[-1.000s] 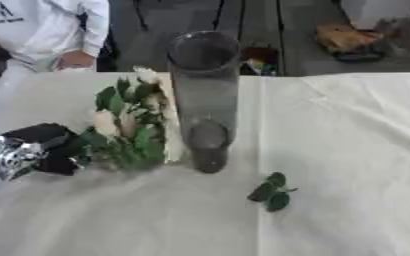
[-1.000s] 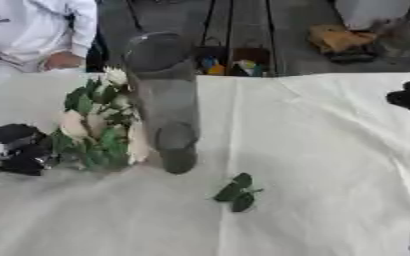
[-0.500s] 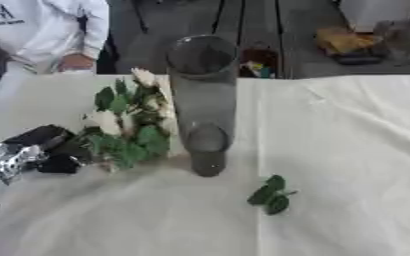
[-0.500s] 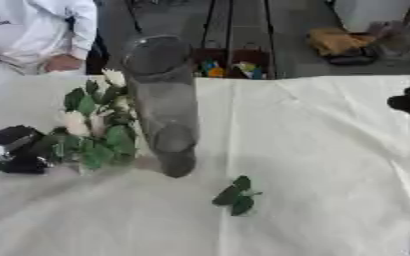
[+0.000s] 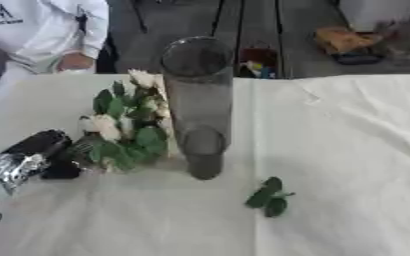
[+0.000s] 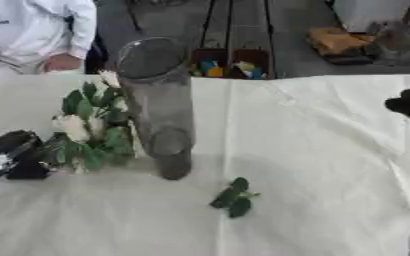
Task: Arrange flowers into the vase.
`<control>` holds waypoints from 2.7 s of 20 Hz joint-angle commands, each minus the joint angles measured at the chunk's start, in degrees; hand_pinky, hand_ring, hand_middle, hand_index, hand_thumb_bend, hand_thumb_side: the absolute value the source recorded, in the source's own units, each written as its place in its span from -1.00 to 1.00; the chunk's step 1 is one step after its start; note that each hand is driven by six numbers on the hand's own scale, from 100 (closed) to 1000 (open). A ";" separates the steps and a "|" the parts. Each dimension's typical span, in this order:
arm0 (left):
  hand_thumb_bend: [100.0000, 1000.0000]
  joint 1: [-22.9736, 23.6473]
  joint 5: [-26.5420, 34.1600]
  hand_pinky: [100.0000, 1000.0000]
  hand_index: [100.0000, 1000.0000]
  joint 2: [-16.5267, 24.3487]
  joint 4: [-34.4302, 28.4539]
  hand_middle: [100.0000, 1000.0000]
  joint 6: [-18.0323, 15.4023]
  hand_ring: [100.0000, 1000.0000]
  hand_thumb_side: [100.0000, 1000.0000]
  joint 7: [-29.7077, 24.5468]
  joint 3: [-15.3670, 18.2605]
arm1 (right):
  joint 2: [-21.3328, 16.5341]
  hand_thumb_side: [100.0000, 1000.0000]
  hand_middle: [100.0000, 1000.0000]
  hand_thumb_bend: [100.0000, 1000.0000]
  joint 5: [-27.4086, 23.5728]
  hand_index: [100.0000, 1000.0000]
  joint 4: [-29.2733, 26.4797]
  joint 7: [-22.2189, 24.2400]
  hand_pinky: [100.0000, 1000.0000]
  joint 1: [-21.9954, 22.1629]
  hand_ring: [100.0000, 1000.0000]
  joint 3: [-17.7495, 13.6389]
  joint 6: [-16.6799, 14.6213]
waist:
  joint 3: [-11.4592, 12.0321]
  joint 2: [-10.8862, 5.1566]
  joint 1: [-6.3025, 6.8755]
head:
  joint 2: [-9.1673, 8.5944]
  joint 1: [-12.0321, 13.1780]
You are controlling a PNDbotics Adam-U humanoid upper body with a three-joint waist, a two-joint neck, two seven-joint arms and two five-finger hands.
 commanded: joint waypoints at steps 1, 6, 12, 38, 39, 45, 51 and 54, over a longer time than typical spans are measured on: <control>-1.00 1.01 -0.24 -1.00 -1.00 2.01 -1.04 -1.00 0.69 -1.00 0.06 0.75 -0.63 | -0.45 1.00 0.09 -1.00 -0.36 0.41 -0.98 -0.15 0.31 -0.45 0.13 -0.17 0.43 | 0.16 -0.81 -0.19 | 0.55 -0.14; -1.00 1.52 2.35 -1.00 -1.00 3.87 -6.74 -1.00 3.75 -1.00 0.14 0.95 0.47 | -0.50 1.00 0.08 -1.00 -0.44 0.42 -0.98 -0.14 0.31 -0.31 0.13 -0.03 0.61 | 0.33 -0.93 -0.18 | 0.96 -0.30; -1.00 1.41 3.55 -1.00 -1.00 4.65 -9.94 -1.00 8.75 -1.00 -0.05 2.43 3.65 | -0.50 1.00 0.08 -1.00 -0.65 0.42 -0.98 -0.02 0.32 -0.19 0.14 -0.02 0.60 | 0.51 -1.11 -0.27 | 0.98 -0.32; -1.00 -0.49 19.99 -1.00 -1.00 5.12 -27.63 -1.00 22.78 -1.00 0.13 21.93 10.76 | -0.32 1.00 0.08 -1.00 -0.65 0.43 -0.98 0.07 0.33 0.69 0.14 -0.13 1.05 | 1.20 -1.53 -0.26 | 0.54 -0.27; -1.00 -0.73 21.49 -1.00 -1.00 5.04 -28.14 -1.00 23.04 -1.00 0.14 23.35 11.07 | -0.33 1.00 0.08 -1.00 -0.66 0.43 -0.98 0.08 0.33 0.71 0.14 -0.12 1.07 | 1.18 -1.55 -0.24 | 0.53 -0.25; -1.00 -2.63 33.40 -1.00 -1.00 3.91 -30.02 -1.00 22.12 -1.00 0.29 33.08 12.98 | -0.33 1.00 0.08 -1.00 -0.72 0.43 -0.98 0.18 0.33 0.93 0.14 -0.03 1.19 | 1.24 -1.77 -0.14 | 0.97 -0.26; -1.00 -4.12 47.10 -1.00 -1.00 3.82 -31.52 -1.00 16.29 -1.00 0.37 41.66 12.71 | -0.41 1.00 0.08 -1.00 -0.82 0.43 -0.98 0.30 0.34 1.13 0.14 0.11 1.27 | 1.28 -1.97 -0.01 | 1.26 -0.16; -1.00 -4.75 51.41 -1.00 -1.00 3.82 -31.76 -1.00 14.04 -1.00 0.41 43.65 12.60 | -0.50 1.00 0.08 -1.00 -1.04 0.43 -0.98 0.43 0.34 1.19 0.14 0.24 1.36 | 1.19 -2.11 0.07 | 1.38 -0.24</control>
